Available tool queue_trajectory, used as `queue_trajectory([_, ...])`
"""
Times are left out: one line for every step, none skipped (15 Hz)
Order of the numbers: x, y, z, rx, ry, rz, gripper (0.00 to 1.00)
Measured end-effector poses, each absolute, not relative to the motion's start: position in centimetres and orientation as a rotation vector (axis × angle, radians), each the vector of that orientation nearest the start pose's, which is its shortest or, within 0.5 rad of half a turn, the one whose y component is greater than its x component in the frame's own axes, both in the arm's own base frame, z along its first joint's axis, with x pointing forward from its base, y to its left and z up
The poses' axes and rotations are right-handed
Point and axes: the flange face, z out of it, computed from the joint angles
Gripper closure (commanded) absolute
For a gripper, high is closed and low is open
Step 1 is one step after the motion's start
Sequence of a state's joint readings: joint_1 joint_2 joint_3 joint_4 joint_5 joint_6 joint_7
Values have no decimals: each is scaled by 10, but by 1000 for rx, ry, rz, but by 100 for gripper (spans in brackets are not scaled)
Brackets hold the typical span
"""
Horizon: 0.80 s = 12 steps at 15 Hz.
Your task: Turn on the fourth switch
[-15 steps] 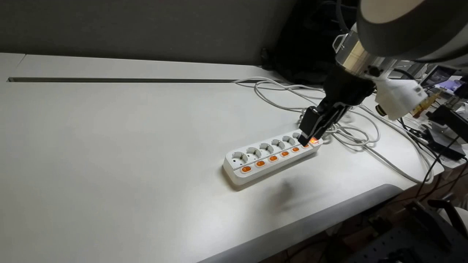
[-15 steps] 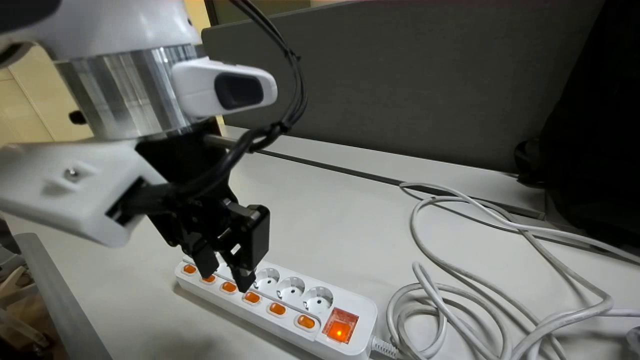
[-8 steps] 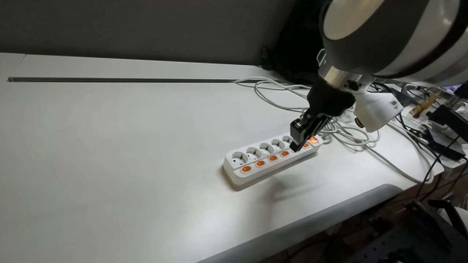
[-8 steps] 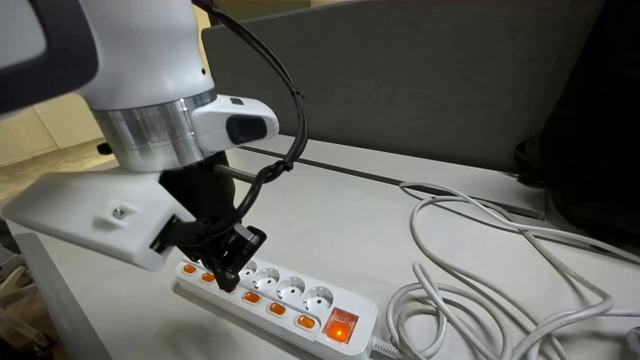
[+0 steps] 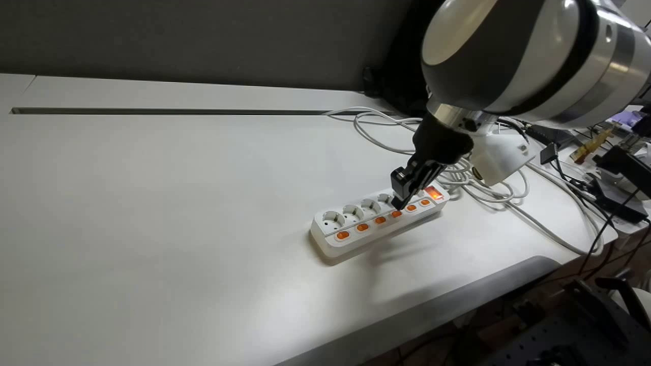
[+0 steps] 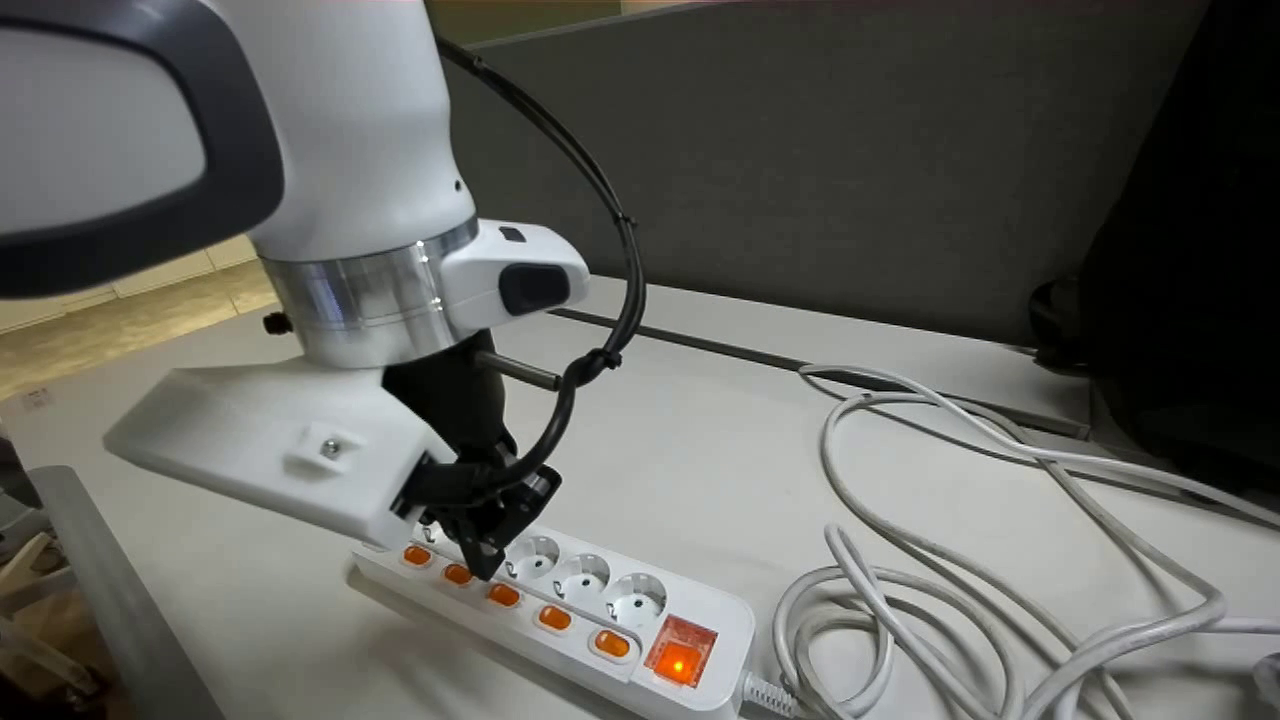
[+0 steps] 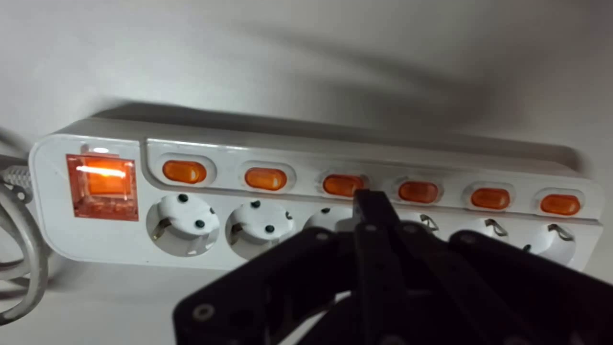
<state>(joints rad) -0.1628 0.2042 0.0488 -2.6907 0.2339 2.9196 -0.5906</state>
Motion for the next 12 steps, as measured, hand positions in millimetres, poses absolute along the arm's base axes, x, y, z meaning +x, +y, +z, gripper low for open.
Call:
queue_trajectory([404,-60,165,-3064,-378,-67,100])
queue_trajectory([405,-61,163,-3064,-374,-66,100])
queue_trajectory([405,-62,160,-3062,-370,-61,100])
queue_trajectory([405,-63,158,-3060,-366,-57,100])
queue_trajectory([405,-64,156,-3058,-362,-53,100])
queue_trajectory([405,-64,155,-3056,-359,-49,100])
queue_trajectory([404,-65,153,-3054,-358,-46,100])
queue_trajectory([404,-65,152,-3052,-358,-43,100])
queue_trajectory([404,-65,152,-3051,-364,-40,100])
queue_trajectory([404,-65,152,-3051,-370,-40,100])
queue_trajectory([404,-65,152,-3051,-375,-39,100])
queue_trajectory([404,-65,152,-3052,-385,-39,100])
